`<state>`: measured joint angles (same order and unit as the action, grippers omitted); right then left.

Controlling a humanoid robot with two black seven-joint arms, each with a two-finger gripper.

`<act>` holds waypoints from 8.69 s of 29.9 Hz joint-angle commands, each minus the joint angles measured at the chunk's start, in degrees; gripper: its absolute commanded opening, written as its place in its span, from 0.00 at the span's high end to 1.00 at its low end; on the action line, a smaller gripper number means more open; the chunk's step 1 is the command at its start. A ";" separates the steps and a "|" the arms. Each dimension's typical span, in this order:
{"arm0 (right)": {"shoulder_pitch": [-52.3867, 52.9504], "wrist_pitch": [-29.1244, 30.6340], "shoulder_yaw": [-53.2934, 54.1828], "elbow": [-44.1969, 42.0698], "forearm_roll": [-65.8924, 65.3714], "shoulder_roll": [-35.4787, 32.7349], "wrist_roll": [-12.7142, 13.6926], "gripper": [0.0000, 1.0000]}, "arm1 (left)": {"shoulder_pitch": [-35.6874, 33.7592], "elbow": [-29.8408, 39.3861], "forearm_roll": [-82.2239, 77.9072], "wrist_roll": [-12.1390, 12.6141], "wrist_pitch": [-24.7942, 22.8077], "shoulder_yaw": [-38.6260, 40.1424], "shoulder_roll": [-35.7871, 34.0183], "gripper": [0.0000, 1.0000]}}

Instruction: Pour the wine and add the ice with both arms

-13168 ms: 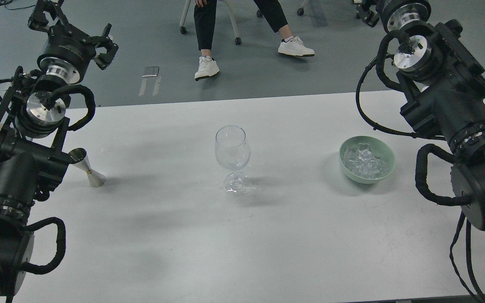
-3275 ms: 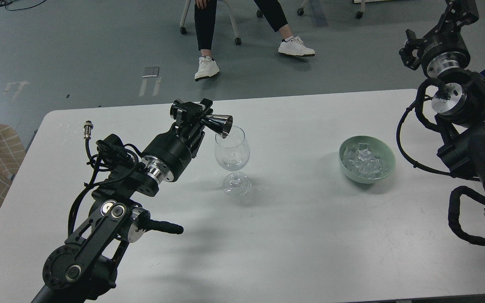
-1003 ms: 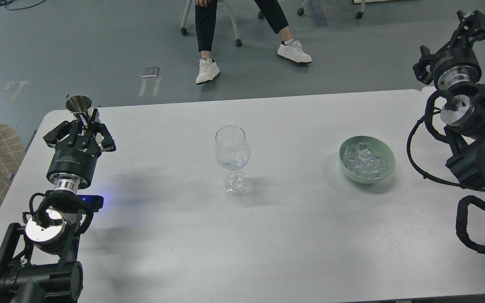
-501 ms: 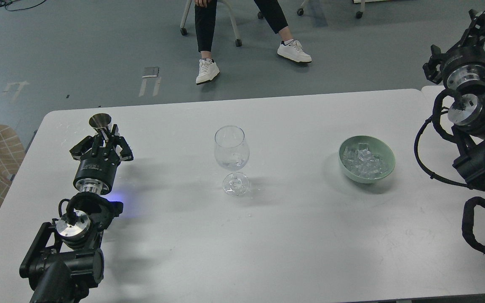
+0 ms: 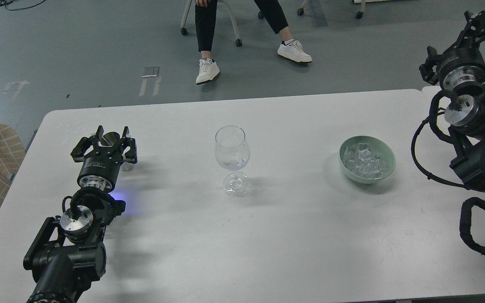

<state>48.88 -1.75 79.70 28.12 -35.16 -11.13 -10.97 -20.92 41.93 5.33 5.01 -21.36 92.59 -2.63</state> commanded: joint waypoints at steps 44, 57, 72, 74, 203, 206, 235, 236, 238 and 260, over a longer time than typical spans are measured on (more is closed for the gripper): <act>11.94 2.90 -49.18 22.85 -28.24 -21.12 -3.35 0.00 | -10.71 24.62 -25.54 0.09 19.52 -12.70 -15.74 0.07; 11.51 2.37 -66.24 21.97 -55.37 -22.27 -10.04 0.00 | -11.51 20.21 -25.02 -4.22 18.37 -13.22 -17.49 0.06; 10.98 -0.62 -83.21 24.42 -56.51 -25.68 -9.60 0.02 | -10.02 20.56 -23.08 -3.69 20.75 -12.78 -16.79 0.05; 10.80 -0.62 -83.48 26.28 -56.51 -27.19 -9.51 0.02 | -9.93 20.74 -23.08 -3.69 20.75 -12.79 -16.62 0.05; 13.26 -2.73 -66.07 39.47 -59.15 -15.00 -8.46 0.80 | -8.70 19.33 -22.91 -4.30 20.57 -12.26 -17.32 0.04; 14.49 -2.47 -66.16 39.38 -59.15 -10.43 -7.14 0.80 | -8.88 19.25 -22.91 -4.30 20.57 -12.26 -17.32 0.04; 14.76 -2.38 -71.08 37.00 -59.06 -4.08 -6.43 0.79 | -8.88 19.16 -22.82 -4.48 20.57 -12.17 -17.49 0.04; 14.76 -2.38 -71.08 37.00 -59.06 -4.08 -6.43 0.79 | -8.88 19.16 -22.82 -4.48 20.57 -12.17 -17.49 0.04; 14.76 -2.38 -71.08 36.92 -59.06 -4.26 -6.43 0.78 | -8.88 19.16 -22.82 -4.48 20.57 -12.17 -17.49 0.04; 14.67 -2.55 -70.91 37.27 -58.97 -4.61 -6.78 0.59 | -8.88 19.07 -22.82 -4.13 20.57 -12.08 -17.58 0.04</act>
<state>63.59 -4.22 8.70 65.32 -94.13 -15.67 -17.67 -29.79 60.99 -17.49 0.87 -0.79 80.43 -20.20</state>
